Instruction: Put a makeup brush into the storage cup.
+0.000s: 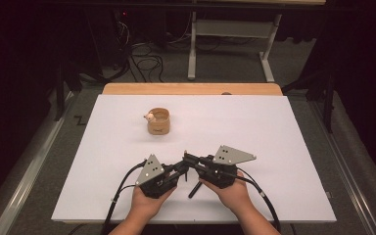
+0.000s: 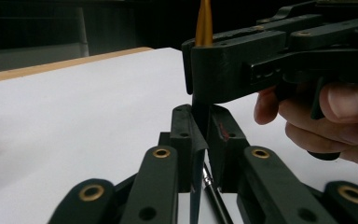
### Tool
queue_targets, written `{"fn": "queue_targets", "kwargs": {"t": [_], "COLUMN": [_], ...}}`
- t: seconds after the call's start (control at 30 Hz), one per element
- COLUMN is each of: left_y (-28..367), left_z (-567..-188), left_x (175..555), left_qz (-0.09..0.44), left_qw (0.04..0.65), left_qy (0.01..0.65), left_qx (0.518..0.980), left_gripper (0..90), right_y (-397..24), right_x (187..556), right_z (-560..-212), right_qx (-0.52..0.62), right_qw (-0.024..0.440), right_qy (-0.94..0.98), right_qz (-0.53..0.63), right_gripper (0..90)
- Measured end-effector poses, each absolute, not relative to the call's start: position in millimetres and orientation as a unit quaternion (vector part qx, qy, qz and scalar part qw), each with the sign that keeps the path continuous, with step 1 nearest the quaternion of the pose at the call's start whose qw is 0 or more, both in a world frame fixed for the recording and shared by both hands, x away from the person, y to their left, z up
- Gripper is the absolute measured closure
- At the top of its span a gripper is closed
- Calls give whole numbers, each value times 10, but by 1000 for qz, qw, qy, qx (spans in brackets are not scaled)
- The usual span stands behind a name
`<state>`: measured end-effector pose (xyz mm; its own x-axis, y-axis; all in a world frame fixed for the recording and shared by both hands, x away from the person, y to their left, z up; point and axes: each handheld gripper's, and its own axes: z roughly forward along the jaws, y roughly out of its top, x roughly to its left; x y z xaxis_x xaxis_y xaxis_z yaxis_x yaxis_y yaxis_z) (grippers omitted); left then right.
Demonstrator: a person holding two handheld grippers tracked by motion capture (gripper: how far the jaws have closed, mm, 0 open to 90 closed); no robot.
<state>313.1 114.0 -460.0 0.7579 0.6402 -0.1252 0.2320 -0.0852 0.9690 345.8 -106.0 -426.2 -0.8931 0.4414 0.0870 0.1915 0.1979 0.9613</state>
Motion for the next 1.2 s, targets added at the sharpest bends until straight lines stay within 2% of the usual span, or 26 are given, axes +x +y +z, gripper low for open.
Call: {"fn": "queue_targets", "kwargs": {"t": [0.27, 0.47, 0.8, 1.2], "left_y": [1144, 1194, 1382, 1566], "left_z": [-4601, -4576, -4565, -4554], "left_x": [3132, 3145, 3207, 3265], "left_qz": [171, 174, 187, 200], "left_qw": [605, 609, 611, 606], "left_qy": [303, 311, 336, 358], "left_qx": [716, 709, 692, 682], "left_gripper": [831, 831, 831, 832], "right_y": [-1061, -1064, -1098, -1378], "right_x": [3461, 3484, 3492, 3617], "right_z": [-4262, -4271, -4241, -4126], "right_qx": [210, 214, 222, 238], "right_qw": [101, 92, 94, 140], "right_qy": [765, 764, 758, 756], "right_qz": [600, 602, 606, 593], "right_gripper": [839, 701, 588, 387]}}
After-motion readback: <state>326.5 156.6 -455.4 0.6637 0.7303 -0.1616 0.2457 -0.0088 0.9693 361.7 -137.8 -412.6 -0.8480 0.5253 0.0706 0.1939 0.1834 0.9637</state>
